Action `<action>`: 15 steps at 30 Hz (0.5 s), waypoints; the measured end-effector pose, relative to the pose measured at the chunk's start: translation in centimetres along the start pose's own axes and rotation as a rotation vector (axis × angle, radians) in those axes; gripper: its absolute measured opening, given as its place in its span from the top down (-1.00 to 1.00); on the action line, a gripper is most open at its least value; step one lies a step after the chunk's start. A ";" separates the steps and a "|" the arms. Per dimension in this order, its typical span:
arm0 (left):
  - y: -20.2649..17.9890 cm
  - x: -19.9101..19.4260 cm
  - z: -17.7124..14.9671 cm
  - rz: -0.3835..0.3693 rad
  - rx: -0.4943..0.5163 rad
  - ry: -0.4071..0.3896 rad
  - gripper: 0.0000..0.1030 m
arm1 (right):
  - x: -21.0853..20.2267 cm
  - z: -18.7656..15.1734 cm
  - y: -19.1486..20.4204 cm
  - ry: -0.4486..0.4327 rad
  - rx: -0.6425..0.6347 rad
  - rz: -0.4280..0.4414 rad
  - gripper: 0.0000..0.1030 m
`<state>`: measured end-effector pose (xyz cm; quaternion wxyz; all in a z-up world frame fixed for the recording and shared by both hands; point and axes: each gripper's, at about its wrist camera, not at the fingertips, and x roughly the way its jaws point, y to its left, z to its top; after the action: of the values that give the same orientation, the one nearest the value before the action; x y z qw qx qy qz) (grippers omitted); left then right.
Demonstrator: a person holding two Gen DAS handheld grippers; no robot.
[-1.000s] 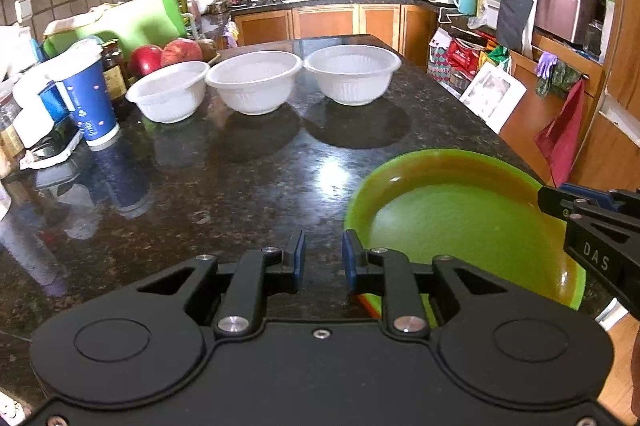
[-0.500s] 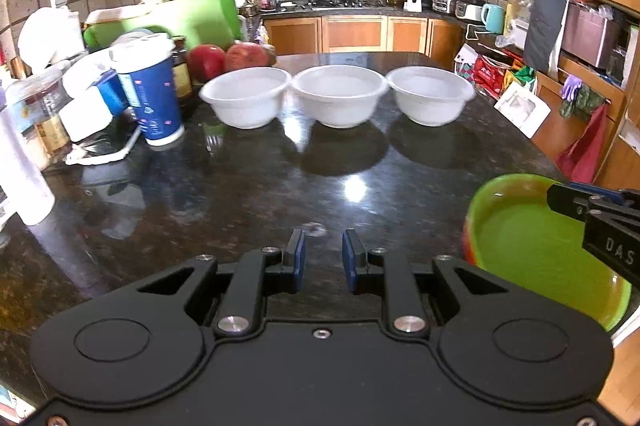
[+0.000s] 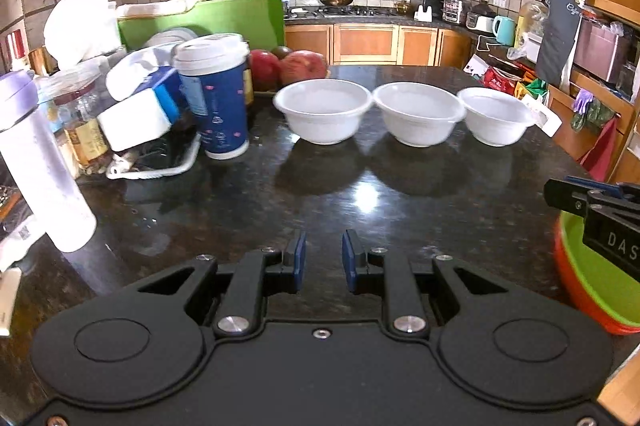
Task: Organize plates and bowls
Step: 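Move both tools toward the rim of a white ribbed bowl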
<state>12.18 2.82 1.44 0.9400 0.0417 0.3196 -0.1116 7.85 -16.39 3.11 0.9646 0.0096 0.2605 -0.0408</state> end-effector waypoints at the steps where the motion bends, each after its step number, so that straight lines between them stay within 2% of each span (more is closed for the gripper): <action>1: 0.6 0.1 0.2 -0.002 0.002 0.001 0.40 | 0.3 0.2 0.6 0.003 0.000 0.006 0.68; 7: 3.4 1.2 1.6 -0.016 0.021 0.011 0.40 | 1.8 2.6 3.4 0.029 0.006 0.074 0.68; 15: 4.9 1.9 5.4 0.003 0.018 -0.007 0.40 | 4.0 8.5 3.4 0.044 -0.003 0.216 0.68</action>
<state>17.94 6.43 4.57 0.9408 0.0503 0.3154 -0.1131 15.85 -13.65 8.48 0.9574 0.0372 0.2790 0.0642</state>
